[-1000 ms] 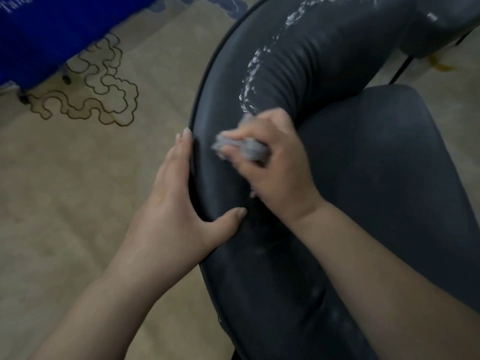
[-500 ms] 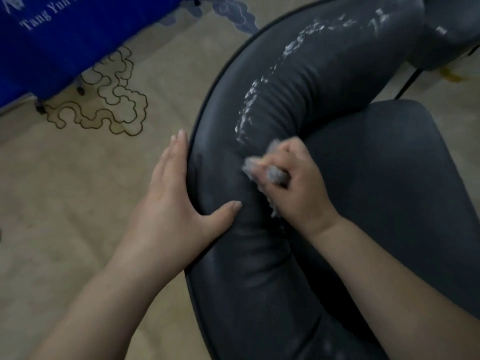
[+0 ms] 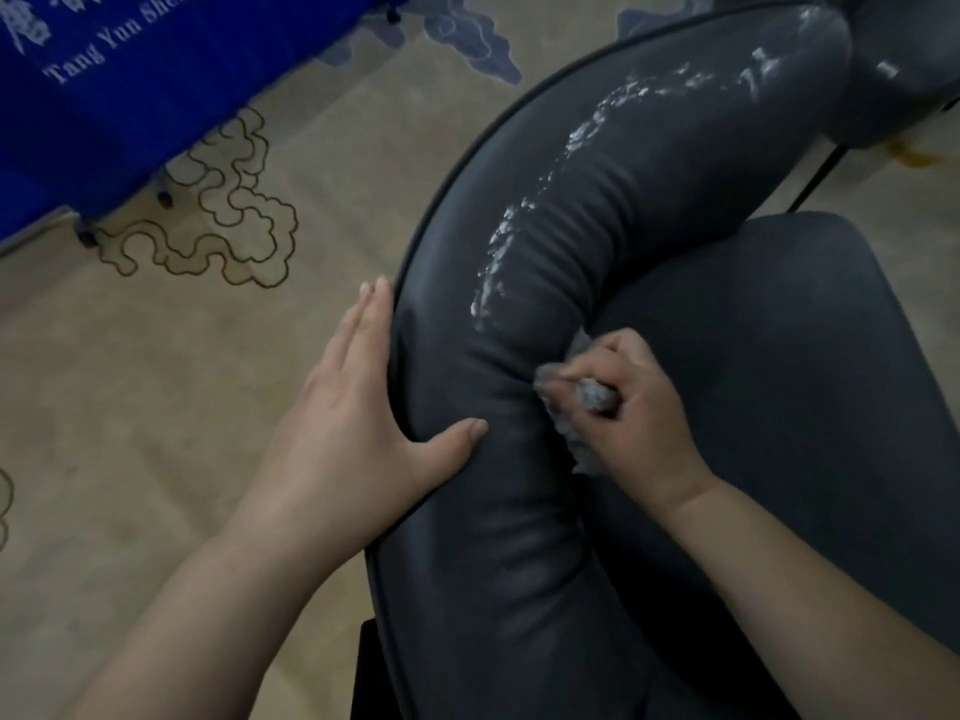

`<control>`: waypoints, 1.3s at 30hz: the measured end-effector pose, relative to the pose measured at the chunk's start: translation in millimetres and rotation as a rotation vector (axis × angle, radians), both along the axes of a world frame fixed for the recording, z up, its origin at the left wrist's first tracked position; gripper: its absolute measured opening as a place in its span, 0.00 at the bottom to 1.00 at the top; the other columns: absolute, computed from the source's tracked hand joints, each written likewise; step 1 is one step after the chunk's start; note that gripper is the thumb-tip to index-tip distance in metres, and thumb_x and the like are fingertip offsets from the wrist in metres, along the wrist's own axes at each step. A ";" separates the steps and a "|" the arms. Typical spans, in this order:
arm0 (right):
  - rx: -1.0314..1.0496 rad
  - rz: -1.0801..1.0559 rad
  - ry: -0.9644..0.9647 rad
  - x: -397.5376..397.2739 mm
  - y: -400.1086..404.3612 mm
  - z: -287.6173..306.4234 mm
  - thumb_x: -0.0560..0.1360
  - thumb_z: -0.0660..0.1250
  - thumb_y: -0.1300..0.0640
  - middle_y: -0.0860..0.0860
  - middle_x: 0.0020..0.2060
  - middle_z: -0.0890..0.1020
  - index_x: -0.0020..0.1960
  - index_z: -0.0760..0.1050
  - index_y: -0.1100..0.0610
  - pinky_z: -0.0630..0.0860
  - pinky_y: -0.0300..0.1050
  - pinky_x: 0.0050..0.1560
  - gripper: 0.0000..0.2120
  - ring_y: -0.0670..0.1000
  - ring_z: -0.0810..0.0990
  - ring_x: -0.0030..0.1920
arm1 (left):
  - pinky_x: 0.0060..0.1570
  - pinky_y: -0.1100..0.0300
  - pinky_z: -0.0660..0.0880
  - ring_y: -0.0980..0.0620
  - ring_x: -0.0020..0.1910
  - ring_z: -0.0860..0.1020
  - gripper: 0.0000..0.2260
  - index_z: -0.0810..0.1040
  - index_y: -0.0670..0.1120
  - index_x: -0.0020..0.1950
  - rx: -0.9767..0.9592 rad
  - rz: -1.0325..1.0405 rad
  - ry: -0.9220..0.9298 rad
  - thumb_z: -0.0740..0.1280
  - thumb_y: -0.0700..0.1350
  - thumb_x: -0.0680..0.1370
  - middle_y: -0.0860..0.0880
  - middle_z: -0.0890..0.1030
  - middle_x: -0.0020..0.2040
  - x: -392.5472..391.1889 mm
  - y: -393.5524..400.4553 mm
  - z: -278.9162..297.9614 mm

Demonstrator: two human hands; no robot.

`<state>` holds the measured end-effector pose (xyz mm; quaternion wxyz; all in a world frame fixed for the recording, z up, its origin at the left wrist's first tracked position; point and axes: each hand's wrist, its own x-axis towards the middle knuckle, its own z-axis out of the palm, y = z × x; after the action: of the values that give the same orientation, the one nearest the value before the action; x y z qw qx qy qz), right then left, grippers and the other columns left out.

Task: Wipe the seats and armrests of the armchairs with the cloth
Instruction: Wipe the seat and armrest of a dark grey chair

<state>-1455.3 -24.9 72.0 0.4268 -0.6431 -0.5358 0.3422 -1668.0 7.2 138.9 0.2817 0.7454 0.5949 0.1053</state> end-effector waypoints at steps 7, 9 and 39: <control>0.354 -0.039 -0.077 -49.1 65.8 44.0 0.72 0.72 0.54 0.57 0.46 0.75 0.47 0.82 0.56 0.72 0.40 0.55 0.06 0.51 0.77 0.49 | 0.70 0.65 0.55 0.66 0.75 0.51 0.50 0.48 0.56 0.79 0.014 -0.115 -0.019 0.63 0.70 0.62 0.59 0.53 0.78 -2.6 34.5 -4.0; 0.313 0.012 -0.168 -55.5 65.7 34.9 0.70 0.74 0.57 0.59 0.45 0.74 0.48 0.84 0.59 0.74 0.50 0.54 0.08 0.57 0.76 0.48 | 0.68 0.68 0.53 0.66 0.74 0.51 0.52 0.47 0.53 0.79 -0.005 -0.156 -0.013 0.63 0.70 0.61 0.58 0.54 0.78 -3.8 45.0 -3.4; 0.153 -0.376 -0.287 -41.4 127.1 39.4 0.72 0.72 0.57 0.56 0.45 0.76 0.45 0.81 0.58 0.74 0.45 0.54 0.05 0.52 0.77 0.47 | 0.52 0.82 0.48 0.66 0.72 0.51 0.57 0.38 0.55 0.78 -0.114 -0.428 -0.051 0.67 0.71 0.59 0.57 0.47 0.79 -5.5 93.3 -6.5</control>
<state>-1496.7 102.2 111.5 0.4499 -0.7395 -0.4861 0.1203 -1673.5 100.4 132.4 0.3543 0.8346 0.4208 0.0279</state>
